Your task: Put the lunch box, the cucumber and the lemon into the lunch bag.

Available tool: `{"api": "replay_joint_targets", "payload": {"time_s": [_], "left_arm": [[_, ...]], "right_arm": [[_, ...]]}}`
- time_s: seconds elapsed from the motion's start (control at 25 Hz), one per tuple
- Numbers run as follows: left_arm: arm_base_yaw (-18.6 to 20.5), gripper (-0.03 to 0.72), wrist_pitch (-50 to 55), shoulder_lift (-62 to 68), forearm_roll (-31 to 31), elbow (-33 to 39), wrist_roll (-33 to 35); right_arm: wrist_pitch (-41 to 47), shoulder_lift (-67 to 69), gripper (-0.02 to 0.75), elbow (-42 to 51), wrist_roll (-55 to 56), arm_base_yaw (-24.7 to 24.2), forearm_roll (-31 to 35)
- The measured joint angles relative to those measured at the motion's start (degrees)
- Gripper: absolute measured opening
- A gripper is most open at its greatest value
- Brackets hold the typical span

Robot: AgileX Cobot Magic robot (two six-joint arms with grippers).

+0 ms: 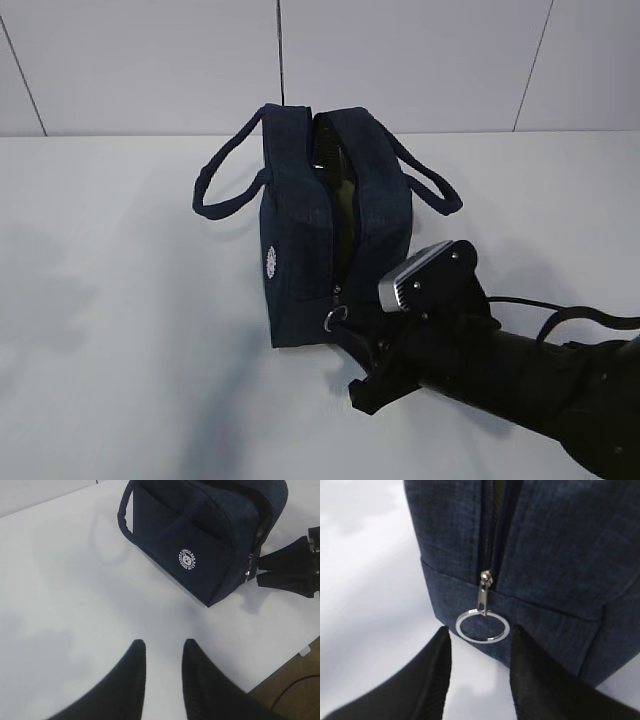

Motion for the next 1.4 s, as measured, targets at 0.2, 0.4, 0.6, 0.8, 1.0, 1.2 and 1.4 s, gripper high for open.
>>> {"api": "replay_joint_targets", "payload": {"time_s": [0.2,0.4,0.6,0.8,1.0,1.2,1.4], "left_arm": [[0.0,0.166,-0.3,0.0,0.0,0.0,0.0],[0.0,0.166,-1.3,0.0,0.0,0.0,0.0],[0.0,0.166,-1.5,0.0,0.0,0.0,0.0],[0.0,0.166,-1.8,0.0,0.0,0.0,0.0],[0.0,0.166,-1.8,0.0,0.0,0.0,0.0],[0.0,0.166,-1.8,0.0,0.0,0.0,0.0],[0.0,0.166,-1.8,0.0,0.0,0.0,0.0]], "right_arm": [[4.4,0.1,0.295,-2.3,0.0,0.0,0.1],[9.5,0.1,0.295,-4.3,0.0,0.0,0.1],[10.3,0.1,0.295,-4.8,0.1,0.0,0.1],[10.5,0.1,0.295,-4.8,0.1,0.0,-3.4],[10.6,0.1,0.295,-4.9,0.8,0.0,-7.1],[10.6,0.1,0.295,-5.0,1.1,0.0,-7.2],[12.0,0.1,0.295,-6.5,1.2,0.0,-7.2]]}}
